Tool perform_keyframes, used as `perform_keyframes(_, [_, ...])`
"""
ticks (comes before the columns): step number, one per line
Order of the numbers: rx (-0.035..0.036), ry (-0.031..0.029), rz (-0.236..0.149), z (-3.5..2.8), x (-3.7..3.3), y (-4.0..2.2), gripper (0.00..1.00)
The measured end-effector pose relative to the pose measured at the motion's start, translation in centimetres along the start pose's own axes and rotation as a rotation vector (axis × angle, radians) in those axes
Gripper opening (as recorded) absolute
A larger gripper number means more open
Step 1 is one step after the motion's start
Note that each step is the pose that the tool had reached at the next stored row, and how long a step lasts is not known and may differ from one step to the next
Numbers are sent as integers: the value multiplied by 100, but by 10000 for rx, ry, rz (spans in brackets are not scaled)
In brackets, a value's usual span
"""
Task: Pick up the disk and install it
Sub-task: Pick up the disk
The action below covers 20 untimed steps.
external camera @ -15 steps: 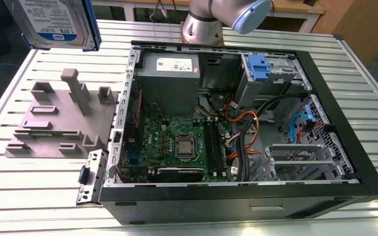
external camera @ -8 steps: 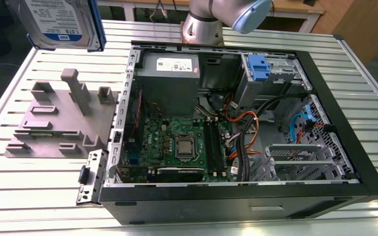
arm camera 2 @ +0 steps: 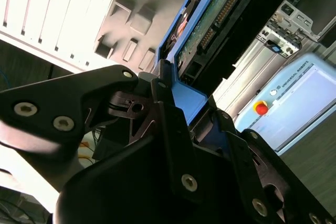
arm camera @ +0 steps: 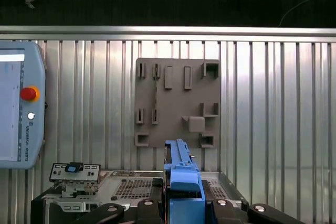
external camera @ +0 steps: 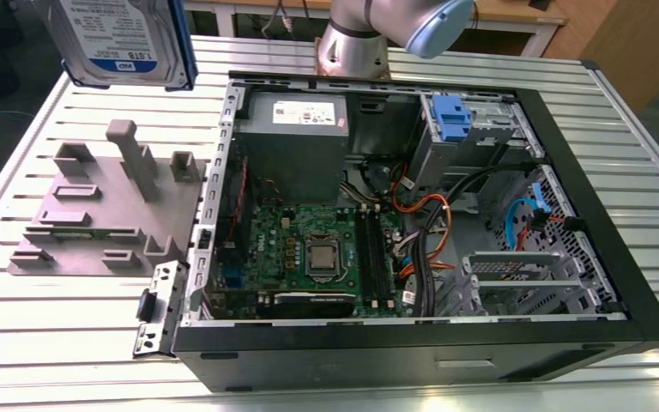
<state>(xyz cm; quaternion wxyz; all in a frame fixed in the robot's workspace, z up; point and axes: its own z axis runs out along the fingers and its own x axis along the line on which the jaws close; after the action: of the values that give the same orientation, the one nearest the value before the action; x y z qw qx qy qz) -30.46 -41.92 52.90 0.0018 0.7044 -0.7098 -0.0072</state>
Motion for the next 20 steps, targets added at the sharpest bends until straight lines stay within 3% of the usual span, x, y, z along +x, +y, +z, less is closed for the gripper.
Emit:
perform_keyframes(9, [-1,1,0,-2,-1,-115,36])
perform_keyframes(20, [0,0,0,-2,-1,-142,36])
